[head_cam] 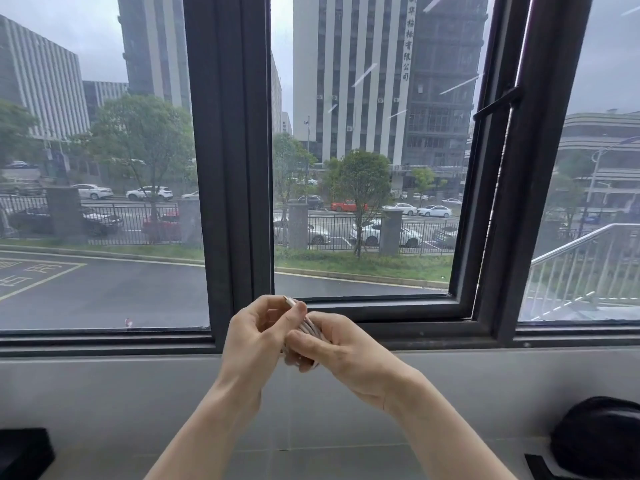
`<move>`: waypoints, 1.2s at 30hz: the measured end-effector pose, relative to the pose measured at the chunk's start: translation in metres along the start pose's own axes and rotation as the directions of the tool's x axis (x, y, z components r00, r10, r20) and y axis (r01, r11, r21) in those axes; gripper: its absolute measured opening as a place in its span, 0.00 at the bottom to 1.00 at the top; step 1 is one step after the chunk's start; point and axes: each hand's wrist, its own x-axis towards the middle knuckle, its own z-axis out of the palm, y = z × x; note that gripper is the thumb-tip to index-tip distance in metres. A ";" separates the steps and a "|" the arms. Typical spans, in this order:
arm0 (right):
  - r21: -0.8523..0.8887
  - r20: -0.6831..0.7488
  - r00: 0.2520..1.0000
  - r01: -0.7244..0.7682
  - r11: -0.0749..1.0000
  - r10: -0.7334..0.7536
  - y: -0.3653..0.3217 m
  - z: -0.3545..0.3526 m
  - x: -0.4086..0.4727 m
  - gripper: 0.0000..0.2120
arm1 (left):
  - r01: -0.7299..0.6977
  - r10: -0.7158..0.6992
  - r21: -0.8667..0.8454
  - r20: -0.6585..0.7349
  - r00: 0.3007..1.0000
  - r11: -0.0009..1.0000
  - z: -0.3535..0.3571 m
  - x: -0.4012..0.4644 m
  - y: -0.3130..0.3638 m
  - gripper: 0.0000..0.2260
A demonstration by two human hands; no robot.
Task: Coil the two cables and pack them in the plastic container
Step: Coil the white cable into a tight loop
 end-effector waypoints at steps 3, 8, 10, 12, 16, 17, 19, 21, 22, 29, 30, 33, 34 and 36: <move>-0.054 -0.017 1.000 0.010 0.998 -0.011 0.003 -0.005 0.001 0.10 | 0.026 -0.025 0.019 -0.069 0.997 0.999 -0.002 0.003 -0.002 0.06; -0.079 0.047 0.998 -0.025 0.997 0.028 0.006 -0.012 0.000 0.04 | 0.085 -0.085 0.002 -0.054 0.995 0.996 0.000 0.004 -0.007 0.08; -0.091 0.057 0.998 -0.015 0.996 0.020 0.006 -0.012 -0.001 0.06 | 0.156 -0.157 -0.073 -0.014 0.987 0.985 -0.002 0.005 -0.007 0.09; -0.107 0.058 0.998 -0.008 0.994 0.015 0.005 -0.012 -0.001 0.08 | 0.220 -0.216 -0.142 0.042 0.975 0.965 -0.003 0.006 -0.006 0.09; -0.129 0.044 0.999 -0.010 0.992 0.016 0.004 -0.010 -0.003 0.07 | 0.228 -0.225 -0.149 0.037 0.974 0.962 -0.006 0.006 -0.010 0.14; -0.118 0.038 0.999 -0.013 0.993 0.018 0.004 -0.010 -0.004 0.06 | 0.219 -0.217 -0.146 0.030 0.976 0.965 -0.007 0.006 -0.011 0.15; -0.098 0.024 0.999 -0.024 0.995 0.027 0.004 -0.008 -0.004 0.05 | 0.206 -0.206 -0.138 0.016 0.978 0.969 -0.007 0.006 -0.014 0.15; -0.118 -0.015 0.999 -0.035 0.992 0.034 0.007 -0.005 -0.003 0.06 | 0.196 -0.201 -0.135 -0.024 0.979 0.971 -0.005 0.006 -0.018 0.15; -0.144 -0.043 0.998 -0.041 0.989 0.036 0.009 -0.004 -0.001 0.08 | 0.193 -0.202 -0.136 -0.058 0.978 0.972 -0.003 0.006 -0.019 0.14; -0.372 -0.158 0.987 -0.053 0.927 -0.007 0.019 0.004 0.004 0.12 | 0.280 -0.321 -0.276 -0.115 0.940 0.919 0.001 0.009 -0.023 0.12; -0.397 -0.177 0.984 -0.050 0.916 -0.023 0.022 0.006 0.005 0.10 | 0.290 -0.339 -0.299 -0.129 0.932 0.909 0.003 0.009 -0.024 0.13; -0.440 -0.218 0.975 -0.051 0.897 -0.052 0.027 0.009 0.006 0.09 | 0.242 -0.314 -0.276 -0.255 0.915 0.930 0.006 0.012 -0.031 0.14; -0.446 -0.230 0.972 -0.060 0.893 -0.049 0.028 0.009 0.006 0.09 | 0.205 -0.260 -0.210 -0.281 0.924 0.956 0.006 0.013 -0.032 0.11; -0.453 -0.252 0.967 -0.084 0.887 -0.037 0.028 0.009 0.006 0.10 | 0.126 -0.133 -0.043 -0.277 0.952 0.991 0.006 0.013 -0.033 0.07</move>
